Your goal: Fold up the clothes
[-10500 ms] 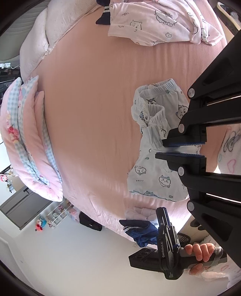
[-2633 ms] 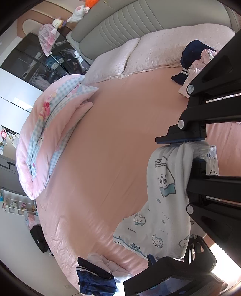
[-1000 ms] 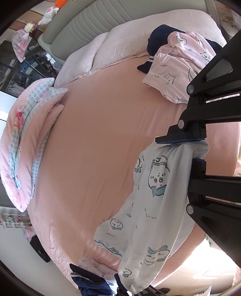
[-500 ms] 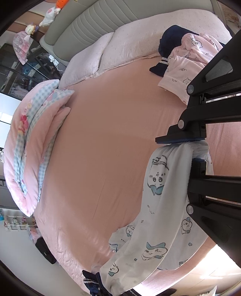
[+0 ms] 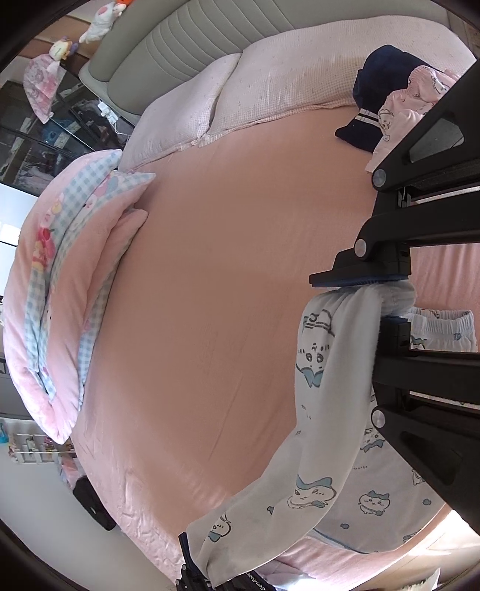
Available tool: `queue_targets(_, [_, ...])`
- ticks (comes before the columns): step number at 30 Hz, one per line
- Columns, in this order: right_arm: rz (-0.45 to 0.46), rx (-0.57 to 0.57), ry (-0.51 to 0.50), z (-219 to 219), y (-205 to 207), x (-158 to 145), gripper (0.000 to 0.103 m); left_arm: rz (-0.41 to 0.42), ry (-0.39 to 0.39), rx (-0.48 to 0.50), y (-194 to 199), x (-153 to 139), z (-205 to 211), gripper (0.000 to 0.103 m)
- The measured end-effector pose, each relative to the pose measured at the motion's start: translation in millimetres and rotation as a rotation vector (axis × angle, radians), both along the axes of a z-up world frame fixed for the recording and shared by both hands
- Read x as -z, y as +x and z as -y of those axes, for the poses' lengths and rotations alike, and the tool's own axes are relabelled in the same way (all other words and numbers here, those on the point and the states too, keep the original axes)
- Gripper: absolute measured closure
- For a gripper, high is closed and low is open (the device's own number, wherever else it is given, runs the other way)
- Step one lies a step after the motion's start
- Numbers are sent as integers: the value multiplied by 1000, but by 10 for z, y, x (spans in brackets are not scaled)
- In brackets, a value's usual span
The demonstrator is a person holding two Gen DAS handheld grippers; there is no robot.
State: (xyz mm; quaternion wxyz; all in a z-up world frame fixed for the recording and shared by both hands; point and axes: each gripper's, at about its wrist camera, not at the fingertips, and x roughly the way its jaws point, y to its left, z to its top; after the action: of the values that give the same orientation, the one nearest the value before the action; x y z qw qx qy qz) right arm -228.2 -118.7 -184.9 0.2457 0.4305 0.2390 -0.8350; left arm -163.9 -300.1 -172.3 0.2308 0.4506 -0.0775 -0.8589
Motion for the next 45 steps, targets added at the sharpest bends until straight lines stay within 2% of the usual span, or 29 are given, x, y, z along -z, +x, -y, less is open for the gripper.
queue_targets(6, [61,15,-36,81,-371,138,93,26,33,12,-327,60,248,93])
queue_targets(10, [178,36,-58,160,-709,311,93,127,143,56,-642,280,441,93])
queue_targets(17, [443,86,-44,279,-1292,701,93,434,490,43,-1143,721,786,93])
queue_targets(20, [621,130,-53,286,-1525,861,93,567,624,28,-1346,904,922,93])
queue_targets(22, [708,162,-81,279,-1681,935,93,633,616,9,-1440,982,952,93])
queue_targets(23, [729,178,-88,280,-1753,955,93,646,587,10,-1481,986,946,93])
queue_targets(31, [776,191,0,465,-1983,1108,92,727,407,30,-1723,981,872,93])
queue_targets(33, [775,177,26,516,-1964,1127,79,751,357,35,-1756,974,833,89])
queue_targets(34, [760,177,40,534,-1947,1116,55,758,336,38,-1764,964,810,88])
queue_targets(35, [740,175,54,549,-1925,1094,31,758,321,43,-1759,941,782,83])
queue_targets(36, [728,168,58,559,-1899,1064,23,758,307,48,-1753,916,753,67])
queue_targets(37, [715,161,62,569,-1874,1033,22,756,296,55,-1744,887,722,53])
queue_targets(38, [716,156,56,572,-1852,1001,22,748,288,59,-1732,853,695,22])
queue_targets(39, [721,155,51,569,-1830,971,22,733,285,60,-1716,811,675,13])
queue_targets(45, [712,149,46,483,-1636,728,22,677,246,55,-1622,473,659,13])
